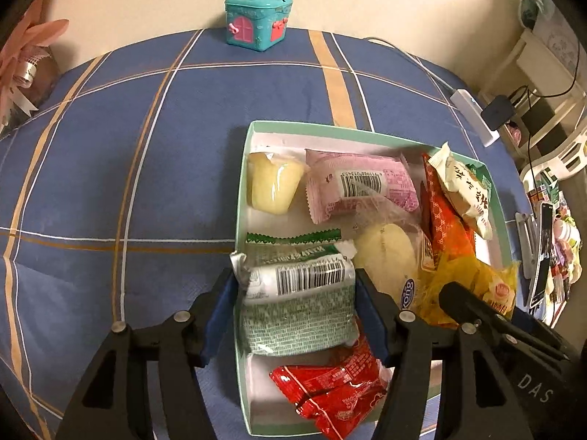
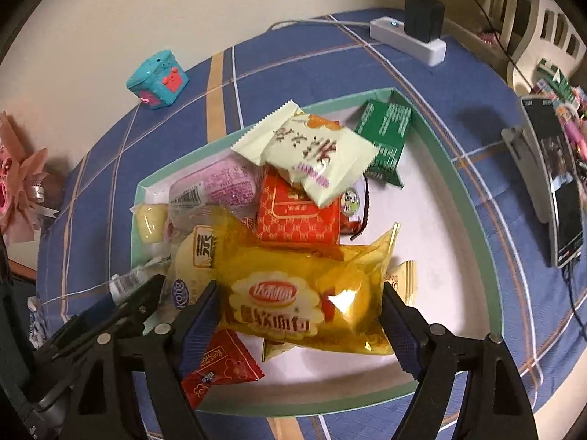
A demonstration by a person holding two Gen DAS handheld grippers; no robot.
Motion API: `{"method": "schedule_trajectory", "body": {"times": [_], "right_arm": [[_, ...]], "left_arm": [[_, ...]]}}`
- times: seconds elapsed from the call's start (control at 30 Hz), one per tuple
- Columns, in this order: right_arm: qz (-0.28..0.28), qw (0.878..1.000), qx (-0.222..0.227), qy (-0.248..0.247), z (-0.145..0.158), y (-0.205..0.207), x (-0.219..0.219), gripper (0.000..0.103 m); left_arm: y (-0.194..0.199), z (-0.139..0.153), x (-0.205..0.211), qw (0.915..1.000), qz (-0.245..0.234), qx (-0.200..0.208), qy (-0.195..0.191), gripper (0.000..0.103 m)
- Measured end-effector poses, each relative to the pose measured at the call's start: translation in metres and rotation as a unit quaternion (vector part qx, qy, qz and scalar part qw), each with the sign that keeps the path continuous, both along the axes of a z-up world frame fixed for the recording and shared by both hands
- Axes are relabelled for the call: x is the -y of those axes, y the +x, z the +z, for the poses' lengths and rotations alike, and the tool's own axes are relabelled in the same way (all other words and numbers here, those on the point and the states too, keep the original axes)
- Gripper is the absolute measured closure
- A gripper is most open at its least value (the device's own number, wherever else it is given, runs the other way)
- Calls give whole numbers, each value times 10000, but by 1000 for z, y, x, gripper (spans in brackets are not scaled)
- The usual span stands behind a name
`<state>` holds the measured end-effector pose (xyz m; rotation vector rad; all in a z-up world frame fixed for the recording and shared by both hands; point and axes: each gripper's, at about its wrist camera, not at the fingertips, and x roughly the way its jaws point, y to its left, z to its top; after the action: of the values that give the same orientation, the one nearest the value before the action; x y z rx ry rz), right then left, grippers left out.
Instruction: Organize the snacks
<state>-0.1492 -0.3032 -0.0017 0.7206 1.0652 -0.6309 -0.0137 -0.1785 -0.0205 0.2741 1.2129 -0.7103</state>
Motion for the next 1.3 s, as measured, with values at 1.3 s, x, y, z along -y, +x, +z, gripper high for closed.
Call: {"method": "schedule_trajectory", "body": {"times": [1.3], "right_arm": [[327, 9981, 68, -526, 30, -54, -76, 0]], "left_arm": [[-48, 33, -131, 9882, 1149, 651, 783, 0]]}}
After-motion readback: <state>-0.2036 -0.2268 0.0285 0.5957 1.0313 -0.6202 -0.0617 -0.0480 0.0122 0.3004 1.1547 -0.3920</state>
